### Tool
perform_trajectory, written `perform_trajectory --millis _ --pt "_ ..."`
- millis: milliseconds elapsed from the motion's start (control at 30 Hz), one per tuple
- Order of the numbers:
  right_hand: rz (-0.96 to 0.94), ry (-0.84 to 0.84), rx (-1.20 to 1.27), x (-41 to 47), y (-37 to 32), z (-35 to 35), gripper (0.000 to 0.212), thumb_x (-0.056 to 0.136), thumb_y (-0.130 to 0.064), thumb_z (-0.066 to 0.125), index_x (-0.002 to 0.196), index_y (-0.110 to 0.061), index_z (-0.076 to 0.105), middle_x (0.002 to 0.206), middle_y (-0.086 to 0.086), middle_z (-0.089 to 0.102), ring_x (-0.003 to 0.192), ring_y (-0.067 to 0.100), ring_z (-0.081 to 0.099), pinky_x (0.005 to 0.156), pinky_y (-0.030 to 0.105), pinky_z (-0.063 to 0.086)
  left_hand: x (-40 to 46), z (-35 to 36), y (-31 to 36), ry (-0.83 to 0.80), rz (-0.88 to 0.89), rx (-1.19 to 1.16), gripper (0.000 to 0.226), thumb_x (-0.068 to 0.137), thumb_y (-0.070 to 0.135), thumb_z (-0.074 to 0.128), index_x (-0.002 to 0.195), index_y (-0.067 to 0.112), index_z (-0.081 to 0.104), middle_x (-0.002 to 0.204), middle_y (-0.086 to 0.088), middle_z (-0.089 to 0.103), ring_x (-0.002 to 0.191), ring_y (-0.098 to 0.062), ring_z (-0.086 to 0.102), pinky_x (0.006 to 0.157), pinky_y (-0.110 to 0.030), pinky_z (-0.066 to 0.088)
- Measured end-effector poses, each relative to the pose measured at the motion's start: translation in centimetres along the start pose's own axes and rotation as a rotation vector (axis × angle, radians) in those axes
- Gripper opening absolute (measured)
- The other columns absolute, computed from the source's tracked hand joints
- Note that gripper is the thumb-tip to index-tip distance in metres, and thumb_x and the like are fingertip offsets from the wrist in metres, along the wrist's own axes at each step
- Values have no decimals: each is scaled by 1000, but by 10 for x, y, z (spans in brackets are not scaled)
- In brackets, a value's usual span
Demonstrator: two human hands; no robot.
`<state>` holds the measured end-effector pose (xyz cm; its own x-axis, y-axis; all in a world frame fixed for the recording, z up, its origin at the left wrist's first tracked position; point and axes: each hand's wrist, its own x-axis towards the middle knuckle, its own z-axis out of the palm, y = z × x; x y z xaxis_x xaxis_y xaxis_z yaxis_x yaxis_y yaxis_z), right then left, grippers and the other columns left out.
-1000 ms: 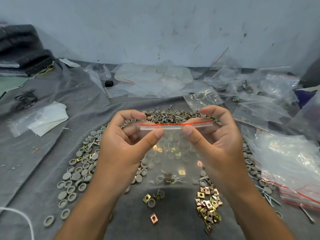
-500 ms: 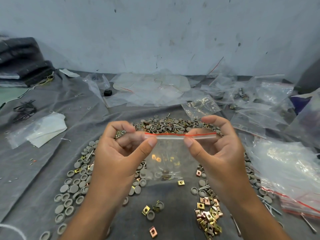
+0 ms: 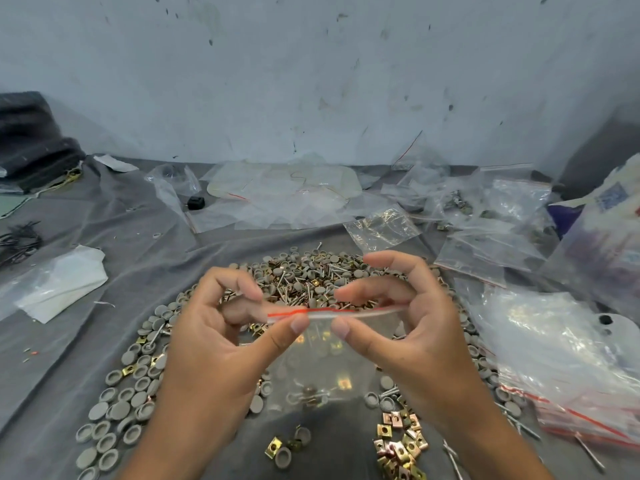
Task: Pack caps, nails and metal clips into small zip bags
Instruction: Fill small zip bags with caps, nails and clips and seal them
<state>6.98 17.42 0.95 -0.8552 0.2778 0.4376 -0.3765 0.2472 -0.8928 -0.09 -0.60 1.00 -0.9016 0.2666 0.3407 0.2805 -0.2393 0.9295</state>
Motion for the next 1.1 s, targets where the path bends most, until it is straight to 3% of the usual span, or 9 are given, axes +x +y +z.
perform_trajectory --millis 133,267,433,533,600,733,833,933,1100 --pt "-104 -1 -364 -4 -12 -8 47 77 -54 78 119 -47 58 93 -30 73 102 -6 68 94 42 48 -1 1 -1 -28 18 66 58 43 52 95 86 31 63 75 -10 77 70 -16 75 56 -16 54" --pt "-126 -39 -473 -7 -20 -16 46 81 -56 69 124 -53 56 97 -38 67 104 0 63 79 48 55 1 3 -7 -70 23 77 64 45 60 92 100 36 68 81 -8 78 71 -16 75 57 -16 56" --pt "-170 -99 -569 -6 -22 -22 35 86 -50 62 121 -47 61 94 -42 60 94 -5 53 70 25 41 2 6 -18 -60 95 121 59 53 67 88 97 34 69 76 -3 78 73 -11 76 62 -11 54" --pt "-233 -148 -749 -6 -18 -18 26 94 -42 54 116 -41 67 93 -31 60 92 -6 48 78 24 39 2 5 -22 -55 87 171 60 56 67 86 103 34 67 78 -1 78 63 -21 73 59 -12 53" --pt "-261 -162 -842 -2 -14 -15 23 97 -40 48 110 -41 67 96 -27 60 94 -5 47 83 22 39 2 3 -25 -80 58 164 68 56 67 86 113 39 64 88 -1 79 68 -34 72 59 -24 57" --pt "-164 -75 -868 38 -12 -40 20 100 -38 41 104 -46 60 95 -33 50 97 -6 45 86 20 37 7 -2 -26 -102 73 131 75 58 71 83 123 46 56 116 7 74 104 -16 72 71 -36 59" --pt "-132 108 -954 99 -13 -91 19 101 -18 55 104 -33 67 96 -22 55 100 11 50 91 31 41 8 -5 -28 -67 69 94 73 59 73 81 122 44 58 119 7 73 107 -15 71 75 -34 60" --pt "-139 306 -1087 158 -13 -147 15 100 -20 59 108 -21 72 109 2 66 106 26 55 94 37 41 9 -9 -31 -42 74 89 67 63 74 78 121 46 58 119 6 73 106 -16 72 75 -38 60" --pt "-79 327 -1340 202 9 -209 17 99 -23 57 108 -20 72 110 9 67 107 34 56 90 46 47 12 -14 -42 -51 82 135 68 71 71 75 130 44 55 121 8 72 106 -14 71 67 -39 60"
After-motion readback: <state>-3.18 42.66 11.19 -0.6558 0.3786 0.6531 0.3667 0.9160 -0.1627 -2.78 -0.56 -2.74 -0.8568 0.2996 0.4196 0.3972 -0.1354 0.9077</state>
